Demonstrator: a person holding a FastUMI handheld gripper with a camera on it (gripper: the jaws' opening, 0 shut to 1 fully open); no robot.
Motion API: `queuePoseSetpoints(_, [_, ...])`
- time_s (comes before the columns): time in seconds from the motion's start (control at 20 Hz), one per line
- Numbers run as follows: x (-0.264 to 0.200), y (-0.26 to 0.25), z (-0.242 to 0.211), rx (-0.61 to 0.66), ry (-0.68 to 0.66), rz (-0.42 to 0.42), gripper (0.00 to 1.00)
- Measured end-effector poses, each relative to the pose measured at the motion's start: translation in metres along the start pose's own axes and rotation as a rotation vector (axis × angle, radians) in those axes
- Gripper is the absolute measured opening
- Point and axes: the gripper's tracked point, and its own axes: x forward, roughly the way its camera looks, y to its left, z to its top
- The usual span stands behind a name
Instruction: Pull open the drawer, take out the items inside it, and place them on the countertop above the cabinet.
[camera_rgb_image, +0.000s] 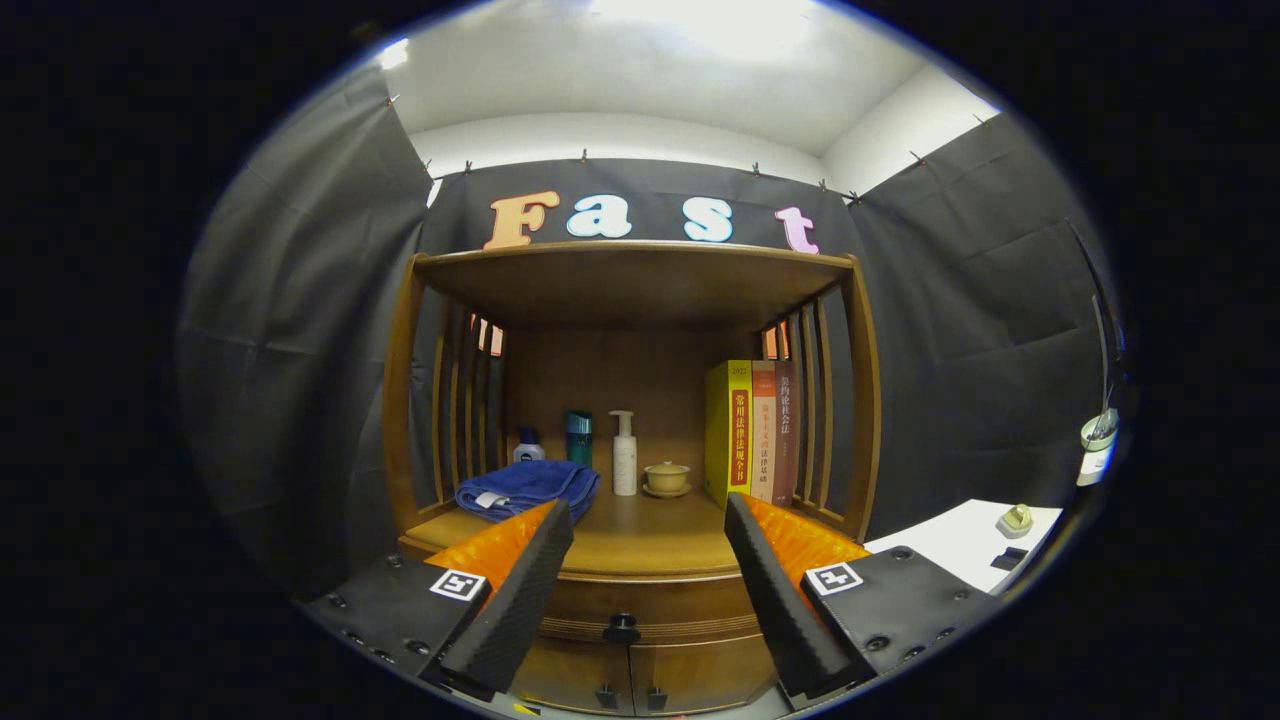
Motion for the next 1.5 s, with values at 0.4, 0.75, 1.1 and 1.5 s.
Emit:
queuePoseSetpoints(0.4, [0.022, 0.025, -0.100, 0.037, 0.110, 0.025, 1.00])
queuePoseSetpoints(0.75, [0.037, 0.039, -0.169, -0.015, 0.181, 0.055, 1.00])
queuePoseSetpoints(1.1, [0.046, 0.038, -0.253, 0.012, 0.320, 0.036, 0.89])
queuePoseSetpoints(1.5, [0.056, 0.022, -0.265, 0.031, 0.340, -0.002, 0.57])
